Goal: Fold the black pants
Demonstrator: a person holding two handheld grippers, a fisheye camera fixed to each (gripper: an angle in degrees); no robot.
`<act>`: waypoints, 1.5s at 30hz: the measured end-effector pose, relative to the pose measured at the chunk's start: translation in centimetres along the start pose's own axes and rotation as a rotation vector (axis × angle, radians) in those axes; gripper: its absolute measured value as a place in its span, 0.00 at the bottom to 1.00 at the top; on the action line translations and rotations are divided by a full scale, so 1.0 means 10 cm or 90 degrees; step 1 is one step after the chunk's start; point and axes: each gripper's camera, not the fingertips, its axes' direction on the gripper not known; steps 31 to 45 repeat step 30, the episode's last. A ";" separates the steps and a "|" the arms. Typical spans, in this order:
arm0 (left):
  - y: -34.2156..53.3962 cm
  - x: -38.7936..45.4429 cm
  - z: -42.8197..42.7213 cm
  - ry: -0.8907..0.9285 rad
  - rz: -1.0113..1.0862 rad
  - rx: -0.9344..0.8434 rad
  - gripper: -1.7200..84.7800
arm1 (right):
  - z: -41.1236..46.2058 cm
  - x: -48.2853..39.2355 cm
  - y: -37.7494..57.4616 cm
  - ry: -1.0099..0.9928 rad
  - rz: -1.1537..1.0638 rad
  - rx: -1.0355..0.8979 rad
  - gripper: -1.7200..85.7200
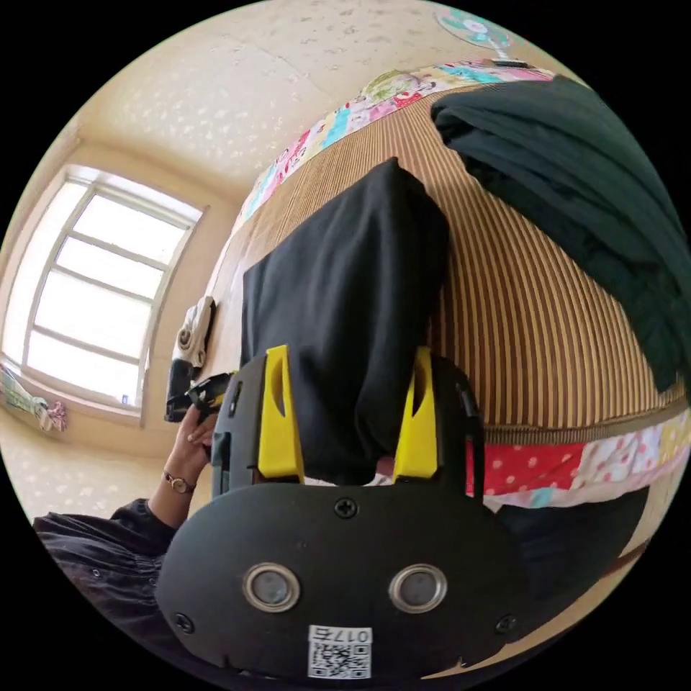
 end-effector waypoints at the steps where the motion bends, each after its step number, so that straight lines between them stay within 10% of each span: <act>1: 0.12 -0.02 -0.04 0.006 -0.006 0.009 0.11 | 0.00 0.09 0.03 -0.048 0.004 -0.014 0.20; 6: 0.53 0.14 -0.21 0.105 0.003 -0.030 0.09 | 0.06 0.54 0.43 -0.490 0.044 -0.129 0.13; 11: 0.62 1.10 -0.24 0.138 0.136 -0.067 0.09 | -0.53 0.17 0.16 -0.591 -0.053 -0.046 0.11; 22: -0.26 3.18 1.03 0.160 0.390 -0.067 0.11 | -3.24 -0.26 -0.86 -0.409 -0.219 0.125 0.13; 30: 0.15 2.19 1.85 0.082 0.377 -0.195 0.08 | -3.66 0.35 0.25 0.306 0.168 0.273 0.11; 45: 0.15 2.19 1.85 0.082 0.377 -0.195 0.08 | -3.66 0.35 0.25 0.306 0.168 0.273 0.11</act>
